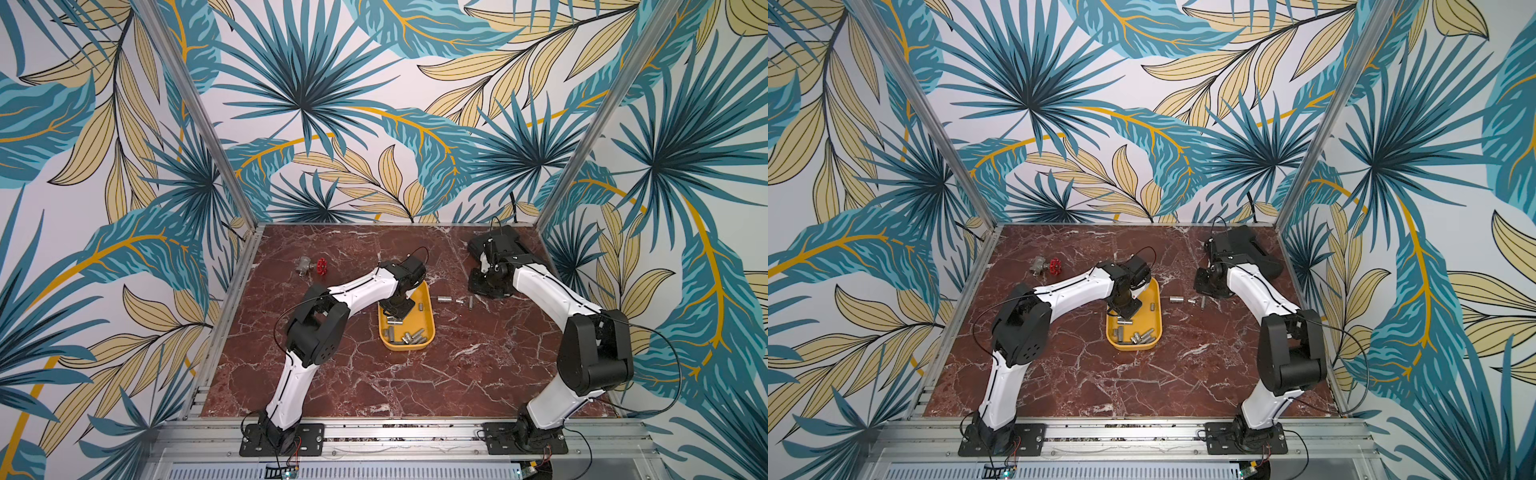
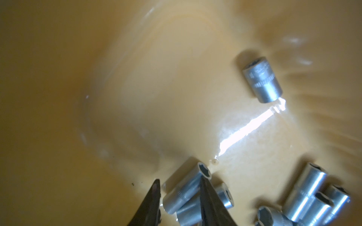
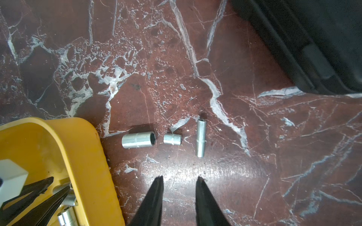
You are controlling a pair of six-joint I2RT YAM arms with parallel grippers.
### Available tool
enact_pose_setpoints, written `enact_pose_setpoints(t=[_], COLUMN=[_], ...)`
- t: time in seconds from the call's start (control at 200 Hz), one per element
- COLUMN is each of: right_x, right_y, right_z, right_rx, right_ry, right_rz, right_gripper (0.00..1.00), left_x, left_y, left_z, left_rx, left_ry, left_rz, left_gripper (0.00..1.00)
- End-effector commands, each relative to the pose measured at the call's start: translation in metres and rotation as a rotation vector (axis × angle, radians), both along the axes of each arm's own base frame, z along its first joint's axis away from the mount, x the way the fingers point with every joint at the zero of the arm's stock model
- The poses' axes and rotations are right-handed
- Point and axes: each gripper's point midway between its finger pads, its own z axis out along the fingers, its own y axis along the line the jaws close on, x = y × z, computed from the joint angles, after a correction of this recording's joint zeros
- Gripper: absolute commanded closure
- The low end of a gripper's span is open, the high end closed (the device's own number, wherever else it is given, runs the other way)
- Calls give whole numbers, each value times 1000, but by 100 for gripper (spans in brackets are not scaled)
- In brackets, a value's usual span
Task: Take out the socket from the storage box
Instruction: Pick up the socket head from the storage box.
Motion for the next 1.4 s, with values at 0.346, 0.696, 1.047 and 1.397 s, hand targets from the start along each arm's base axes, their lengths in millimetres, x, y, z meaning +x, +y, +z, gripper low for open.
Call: enact_pose_setpoints(t=[0.346,0.696,1.047,1.397], right_x=[-6,-7,-9,-10], right_y=[0,1,0,-1], right_z=[-2,-4,-5,1], right_rx=[24,27,27,21], right_ry=[-1,5,8,-2], right_rz=[-19,-20,-26,-26], right_gripper=[69,70,70,70], left_x=[-2,-7,-12,-2], left_y=[-10,1,3,-5], left_z=[15,-10,-23,2], left_rx=[-84,-2,21,-39], left_ry=[-12,42,77,14], left_rz=[10,13,-2,15], left_gripper=[61,62,67,80])
